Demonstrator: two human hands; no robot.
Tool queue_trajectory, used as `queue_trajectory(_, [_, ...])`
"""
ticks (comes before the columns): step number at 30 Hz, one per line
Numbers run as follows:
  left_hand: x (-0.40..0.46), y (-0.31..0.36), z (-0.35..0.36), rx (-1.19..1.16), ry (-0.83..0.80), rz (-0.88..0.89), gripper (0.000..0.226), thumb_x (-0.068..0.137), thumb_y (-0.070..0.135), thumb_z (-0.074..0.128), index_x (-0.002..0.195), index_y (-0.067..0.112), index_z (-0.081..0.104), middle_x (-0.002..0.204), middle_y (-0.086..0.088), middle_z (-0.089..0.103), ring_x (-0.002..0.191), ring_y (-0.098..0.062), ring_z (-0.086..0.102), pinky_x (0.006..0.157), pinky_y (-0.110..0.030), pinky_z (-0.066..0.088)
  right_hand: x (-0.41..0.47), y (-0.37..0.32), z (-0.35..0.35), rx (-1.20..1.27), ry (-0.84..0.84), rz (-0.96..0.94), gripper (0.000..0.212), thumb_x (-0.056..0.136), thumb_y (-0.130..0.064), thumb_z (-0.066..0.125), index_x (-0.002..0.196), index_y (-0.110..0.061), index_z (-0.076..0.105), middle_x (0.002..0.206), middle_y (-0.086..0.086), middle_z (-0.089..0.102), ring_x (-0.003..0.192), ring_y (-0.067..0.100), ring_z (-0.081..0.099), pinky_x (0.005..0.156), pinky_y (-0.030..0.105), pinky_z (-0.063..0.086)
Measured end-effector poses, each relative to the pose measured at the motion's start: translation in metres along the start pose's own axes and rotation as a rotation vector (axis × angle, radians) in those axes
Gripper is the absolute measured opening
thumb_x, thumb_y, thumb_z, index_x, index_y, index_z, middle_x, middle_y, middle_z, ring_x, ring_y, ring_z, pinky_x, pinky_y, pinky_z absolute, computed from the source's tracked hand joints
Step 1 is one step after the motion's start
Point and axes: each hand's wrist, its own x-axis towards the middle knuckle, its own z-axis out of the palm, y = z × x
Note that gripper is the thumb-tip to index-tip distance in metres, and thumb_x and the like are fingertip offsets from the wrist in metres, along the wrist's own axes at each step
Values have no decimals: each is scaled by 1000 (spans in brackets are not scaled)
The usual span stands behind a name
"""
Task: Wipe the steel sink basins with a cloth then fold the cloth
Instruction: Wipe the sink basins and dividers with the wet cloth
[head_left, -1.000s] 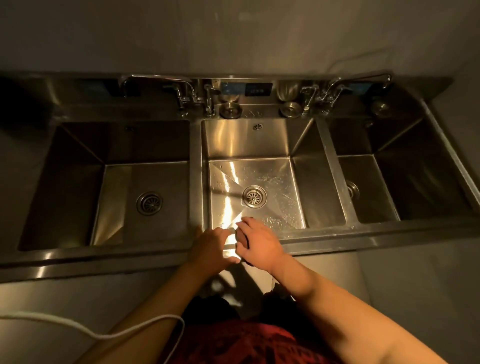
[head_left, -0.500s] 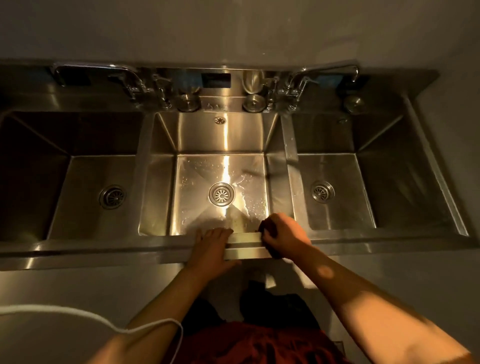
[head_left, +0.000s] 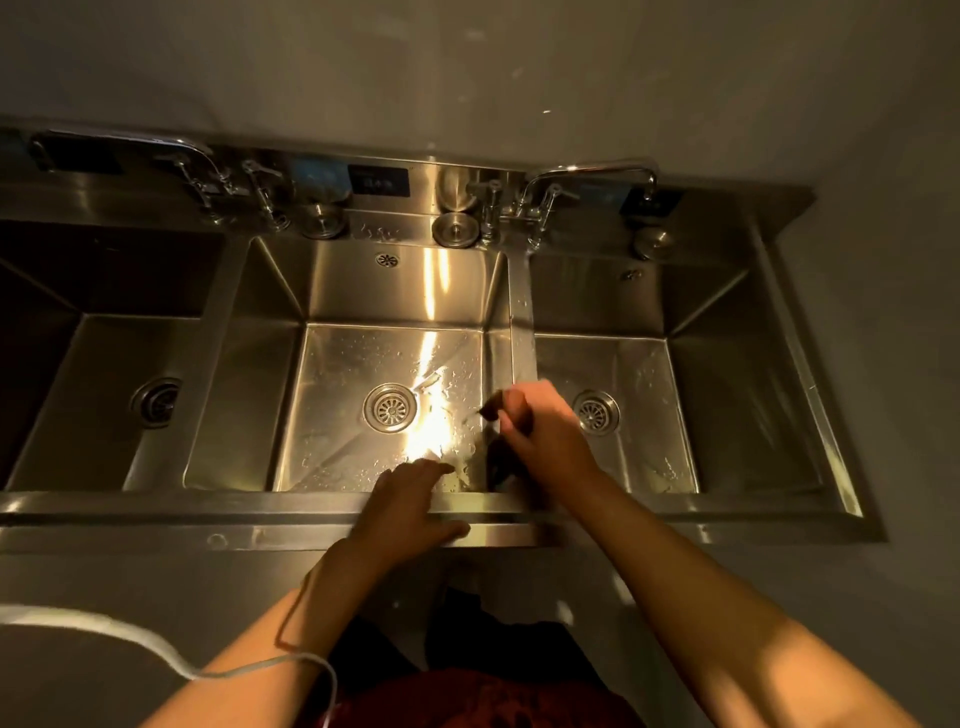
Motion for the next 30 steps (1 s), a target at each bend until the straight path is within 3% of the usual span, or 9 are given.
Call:
queue_trajectory(4, [13, 23, -3, -47, 73, 60, 74, 75, 61, 81, 139, 33, 57, 137, 10, 60, 120, -15, 56, 100, -31, 44, 29, 6, -8, -109, 56, 55, 30, 100, -35, 55, 124, -18, 54, 117, 1, 54, 96, 15, 57, 81, 31, 53])
queue_trajectory(6, [16, 32, -1, -20, 68, 94, 71, 78, 56, 80, 139, 29, 57, 138, 8, 60, 122, -17, 56, 101, -31, 43, 19, 17, 0, -226, 91, 27, 28, 99, -33, 61, 119, -13, 57, 124, 5, 51, 104, 21, 56, 84, 38, 55])
queue_trajectory(9, [16, 44, 10, 25, 31, 151, 64, 82, 52, 78, 137, 27, 60, 138, 5, 60, 123, -18, 56, 102, -31, 41, -17, 33, 20, -175, 45, 105, 42, 89, -40, 73, 125, -22, 59, 149, 3, 43, 131, 26, 47, 105, 44, 47])
queue_trajectory(11, [16, 47, 19, 83, -1, 205, 58, 86, 52, 73, 137, 27, 60, 139, 4, 59, 126, -19, 55, 105, -31, 40, -34, 46, 35, -194, -14, 102, 64, 93, -45, 68, 149, -25, 44, 163, 5, 28, 148, 28, 30, 117, 46, 35])
queue_trajectory(13, [15, 46, 27, 133, -27, 246, 57, 90, 53, 67, 141, 27, 58, 144, 2, 56, 132, -21, 51, 111, -34, 37, -36, 55, 41, -229, -30, 94, 72, 96, -50, 60, 158, -28, 30, 167, 5, 17, 152, 28, 22, 120, 46, 31])
queue_trajectory(17, [19, 45, 36, 171, -43, 292, 67, 92, 52, 66, 152, 29, 48, 157, -2, 45, 143, -24, 42, 117, -38, 30, -23, 59, 46, -266, -59, 120, 62, 98, -53, 53, 153, -33, 33, 162, 6, 23, 142, 30, 34, 111, 45, 42])
queue_trajectory(21, [35, 46, 33, 160, -37, 290, 73, 90, 53, 68, 156, 35, 42, 166, -2, 32, 150, -27, 33, 120, -42, 29, -2, 64, 51, -249, -20, 150, 43, 98, -42, 55, 136, -28, 44, 141, 11, 39, 122, 32, 44, 96, 43, 50])
queue_trajectory(24, [51, 43, 28, 140, -46, 258, 77, 90, 55, 69, 159, 39, 35, 170, 1, 24, 153, -26, 27, 123, -43, 26, 21, 70, 50, -270, -17, 136, 38, 99, -41, 53, 132, -25, 42, 133, 12, 41, 117, 31, 45, 91, 38, 49])
queue_trajectory(30, [89, 45, 20, 198, -35, 282, 82, 88, 56, 67, 159, 46, 28, 173, 6, 13, 156, -27, 18, 122, -51, 30, 84, 79, 44, -307, -23, 135, 38, 103, -41, 46, 134, -18, 44, 134, 19, 42, 116, 37, 46, 89, 48, 52])
